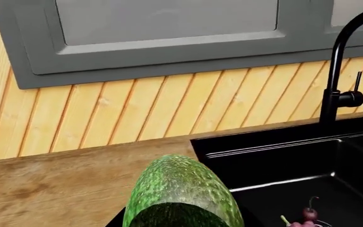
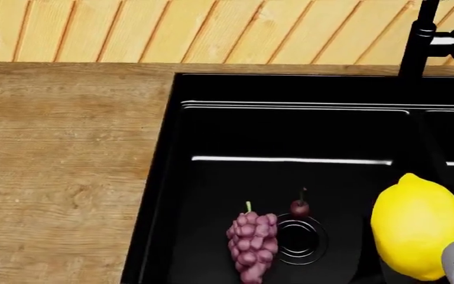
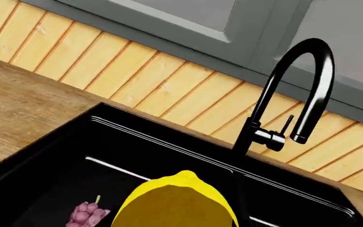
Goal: There is a mixed pile of frozen fruits and vegetables on the counter. Locate all the frozen vegetables and place the items in a bowl on the counter. Take all the frozen fruits and defrost them in a running sink.
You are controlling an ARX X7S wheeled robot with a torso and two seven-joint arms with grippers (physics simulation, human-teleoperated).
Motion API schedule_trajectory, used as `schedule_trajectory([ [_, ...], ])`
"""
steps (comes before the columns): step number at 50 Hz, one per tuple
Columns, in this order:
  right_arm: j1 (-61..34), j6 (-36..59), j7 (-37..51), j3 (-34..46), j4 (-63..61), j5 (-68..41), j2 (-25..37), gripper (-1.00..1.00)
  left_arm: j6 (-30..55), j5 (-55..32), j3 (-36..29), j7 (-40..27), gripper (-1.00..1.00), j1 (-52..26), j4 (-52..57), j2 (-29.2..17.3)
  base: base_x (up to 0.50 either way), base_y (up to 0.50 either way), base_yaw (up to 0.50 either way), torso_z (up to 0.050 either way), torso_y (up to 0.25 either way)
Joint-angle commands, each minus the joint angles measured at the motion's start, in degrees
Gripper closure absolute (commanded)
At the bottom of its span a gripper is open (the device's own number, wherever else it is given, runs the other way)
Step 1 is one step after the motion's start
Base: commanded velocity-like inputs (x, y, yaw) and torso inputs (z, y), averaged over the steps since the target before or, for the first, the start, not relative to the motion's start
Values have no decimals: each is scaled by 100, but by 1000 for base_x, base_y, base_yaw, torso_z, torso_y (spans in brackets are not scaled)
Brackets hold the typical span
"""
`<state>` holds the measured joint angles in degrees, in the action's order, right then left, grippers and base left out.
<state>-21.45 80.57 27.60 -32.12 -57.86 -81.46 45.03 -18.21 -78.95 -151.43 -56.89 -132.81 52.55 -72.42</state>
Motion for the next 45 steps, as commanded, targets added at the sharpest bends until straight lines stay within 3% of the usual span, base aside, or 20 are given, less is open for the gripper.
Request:
schedule_trajectory([
  [1,380,-192,-272,-316,-108,297,138,100,681,-269,954,92,100,184,382,-449,1,-500,0,0,0],
  [14,442,-379,-204,-257,-45,416,250,100,648,-237,1047,86,100,448,423,-495,1,-500,0,0,0],
  [16,493,-398,-203,-280,-84,403,281,100,938,-430,1122,257,100,192,510,-821,1,-500,0,0,0],
  [22,591,-479,-155,-339,-84,317,334,100,761,-253,1140,207,100,451,458,-733,1,-500,0,0,0],
  [35,694,-639,236,-522,80,-331,460,100,842,-294,1304,301,100,498,432,-915,0,-407,0,0,0],
  [45,787,-694,337,-559,94,-452,485,100,1066,-400,1458,410,100,433,518,-1149,-309,-354,0,2,0],
])
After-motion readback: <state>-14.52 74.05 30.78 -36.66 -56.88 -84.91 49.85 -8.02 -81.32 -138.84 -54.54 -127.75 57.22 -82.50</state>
